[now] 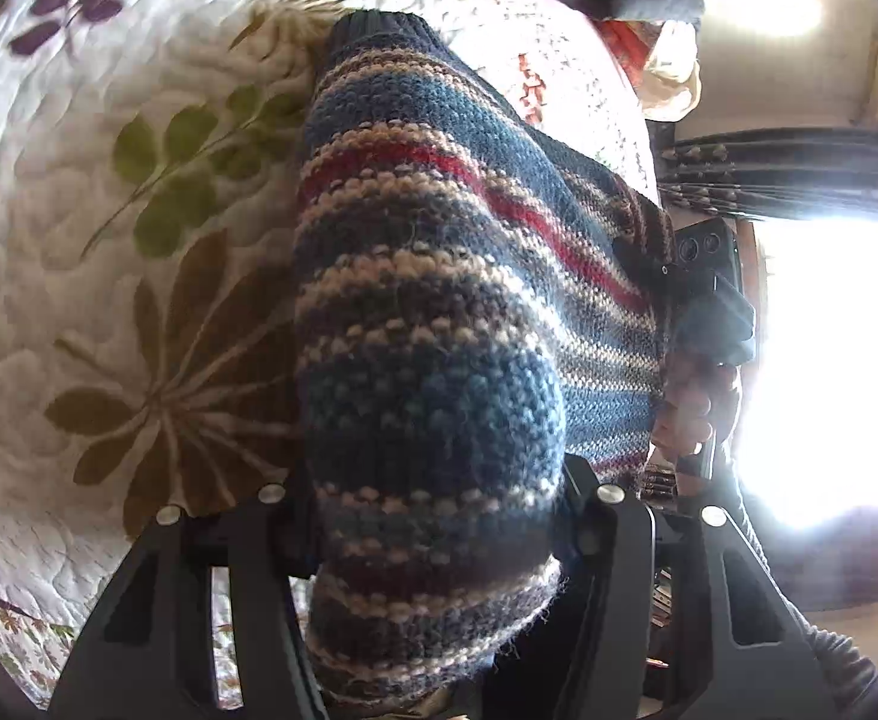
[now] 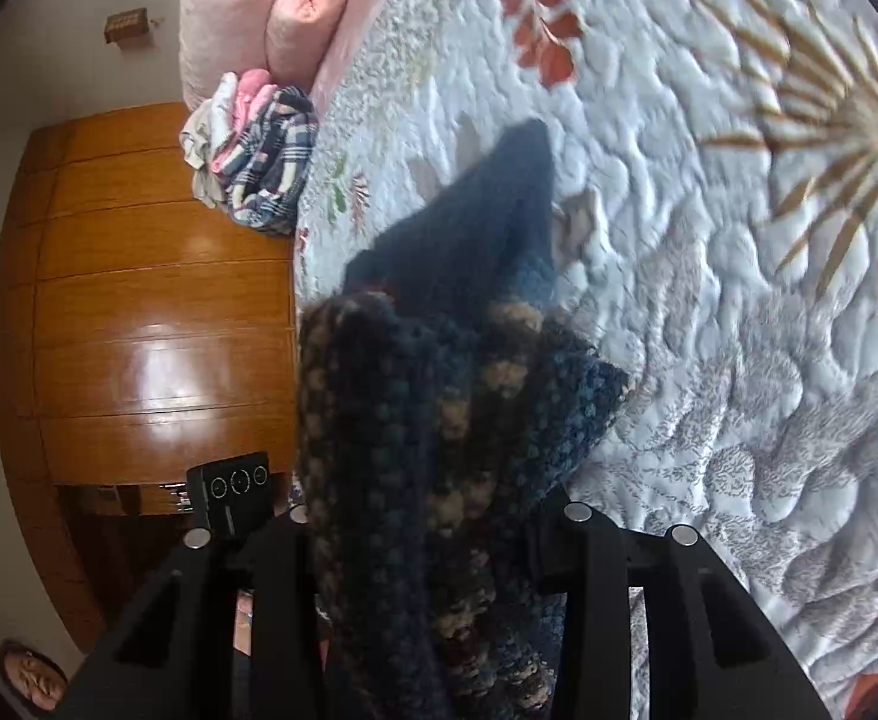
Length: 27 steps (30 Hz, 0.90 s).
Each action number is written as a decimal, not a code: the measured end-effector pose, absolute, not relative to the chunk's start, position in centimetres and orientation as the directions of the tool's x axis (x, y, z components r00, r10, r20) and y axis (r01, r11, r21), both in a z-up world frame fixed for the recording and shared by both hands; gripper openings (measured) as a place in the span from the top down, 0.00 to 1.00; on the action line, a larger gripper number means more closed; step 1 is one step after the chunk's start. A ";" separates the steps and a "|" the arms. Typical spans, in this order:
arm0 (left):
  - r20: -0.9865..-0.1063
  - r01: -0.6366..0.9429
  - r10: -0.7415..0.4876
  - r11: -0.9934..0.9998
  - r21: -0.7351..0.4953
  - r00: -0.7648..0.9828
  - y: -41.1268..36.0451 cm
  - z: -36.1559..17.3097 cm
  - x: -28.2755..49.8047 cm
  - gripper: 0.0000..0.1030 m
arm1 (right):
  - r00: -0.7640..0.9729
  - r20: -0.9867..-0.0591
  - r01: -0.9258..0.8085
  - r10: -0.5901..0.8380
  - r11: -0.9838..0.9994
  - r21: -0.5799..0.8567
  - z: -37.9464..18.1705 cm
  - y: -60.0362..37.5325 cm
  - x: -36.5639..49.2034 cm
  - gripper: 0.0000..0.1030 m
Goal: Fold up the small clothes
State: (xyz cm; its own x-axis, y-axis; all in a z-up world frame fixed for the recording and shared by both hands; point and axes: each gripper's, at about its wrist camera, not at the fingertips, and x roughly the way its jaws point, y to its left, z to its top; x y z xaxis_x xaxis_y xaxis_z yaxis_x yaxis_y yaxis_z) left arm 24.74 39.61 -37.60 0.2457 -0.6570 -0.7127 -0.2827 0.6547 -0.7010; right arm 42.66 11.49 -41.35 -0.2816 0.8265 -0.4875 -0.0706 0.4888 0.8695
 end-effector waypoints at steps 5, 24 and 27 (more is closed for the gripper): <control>-0.736 -0.291 -0.629 0.676 -0.677 0.252 38.9 -38.8 24.5 0.26 | -0.250 -0.555 -0.058 0.793 0.560 0.826 -41.7 11.3 43.4 0.38; -0.740 -0.201 -0.558 0.730 -0.653 0.377 34.1 -37.3 18.6 0.30 | -0.079 -0.804 -0.335 0.589 0.744 0.578 -35.8 6.6 30.8 0.82; -0.731 -0.204 -0.581 0.715 -0.669 0.358 33.9 -36.0 19.0 0.24 | -0.142 -0.814 -0.393 0.563 0.723 0.568 -35.6 7.8 30.6 0.75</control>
State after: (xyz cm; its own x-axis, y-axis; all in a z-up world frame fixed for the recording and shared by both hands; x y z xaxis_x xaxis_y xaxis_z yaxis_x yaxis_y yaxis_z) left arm 19.03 33.95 -36.02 0.3581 -0.5814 -0.7306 -0.2040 0.7149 -0.6688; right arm 30.58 7.75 -35.60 -0.1417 0.5628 -0.8144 -0.3935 0.7229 0.5680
